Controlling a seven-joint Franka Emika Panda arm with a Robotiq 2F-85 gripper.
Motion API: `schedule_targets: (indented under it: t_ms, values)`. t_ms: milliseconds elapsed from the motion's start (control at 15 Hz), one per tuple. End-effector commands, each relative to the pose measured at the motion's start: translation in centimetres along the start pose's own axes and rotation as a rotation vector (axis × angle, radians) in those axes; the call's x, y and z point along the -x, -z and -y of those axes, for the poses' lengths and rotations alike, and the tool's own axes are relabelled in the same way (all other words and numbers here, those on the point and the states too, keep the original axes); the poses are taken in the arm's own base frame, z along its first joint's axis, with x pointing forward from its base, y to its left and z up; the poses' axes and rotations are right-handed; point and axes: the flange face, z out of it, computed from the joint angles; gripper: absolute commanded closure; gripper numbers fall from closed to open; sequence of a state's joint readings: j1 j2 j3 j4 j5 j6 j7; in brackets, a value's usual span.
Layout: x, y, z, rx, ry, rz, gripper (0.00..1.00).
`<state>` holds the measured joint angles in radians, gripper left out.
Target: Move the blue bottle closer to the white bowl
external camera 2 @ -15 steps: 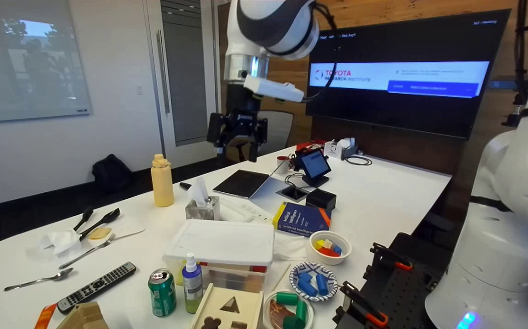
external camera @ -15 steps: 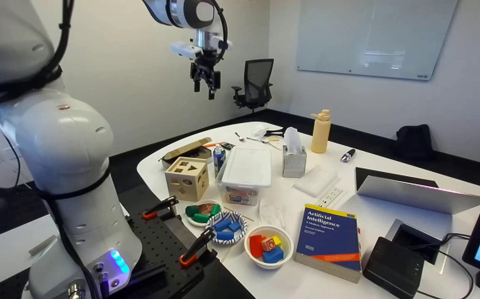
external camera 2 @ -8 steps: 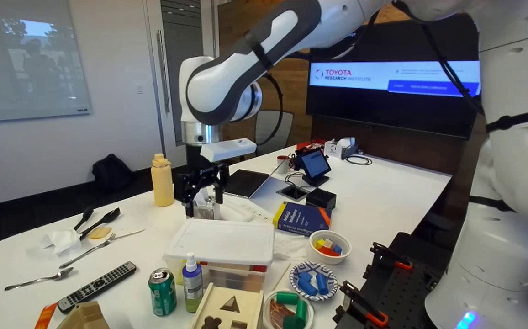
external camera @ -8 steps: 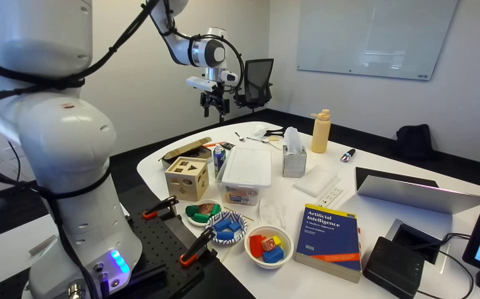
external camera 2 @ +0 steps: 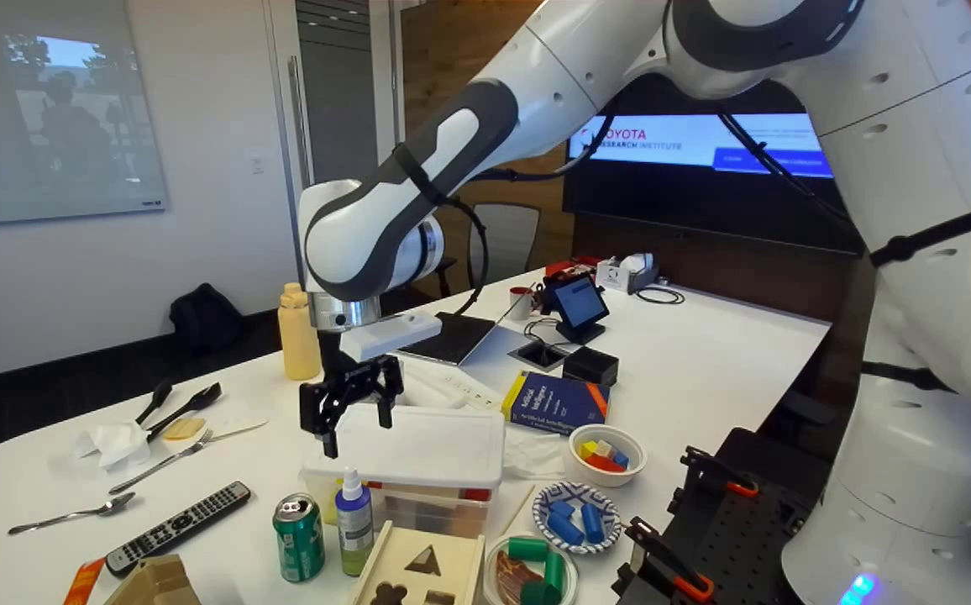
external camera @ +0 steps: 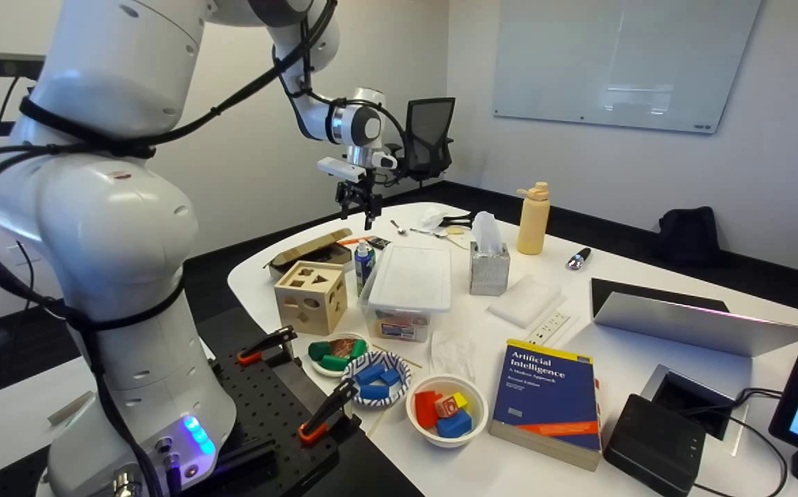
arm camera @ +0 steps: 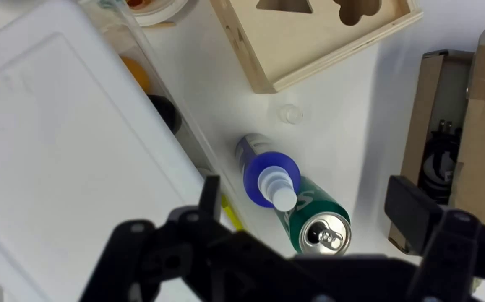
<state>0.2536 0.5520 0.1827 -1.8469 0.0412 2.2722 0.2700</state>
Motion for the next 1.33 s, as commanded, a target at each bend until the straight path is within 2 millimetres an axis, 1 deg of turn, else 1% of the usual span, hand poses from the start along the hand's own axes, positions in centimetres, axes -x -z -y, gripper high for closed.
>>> schedule_targets:
  t_ms: [0,200,600,933,1267]
  values:
    - [-0.7,-2.5,1.4,0.022,-0.034,0.021,0.0]
    - [-1.1,-4.7,1.7,0.039,-0.062,0.006,0.0]
    - [-2.9,-7.6,1.2,0.064,-0.128,-0.065,0.0]
    - [-3.8,-8.8,0.9,0.083,-0.151,-0.062,0.0]
    - [-4.1,-9.6,1.4,0.087,-0.143,-0.053,0.0]
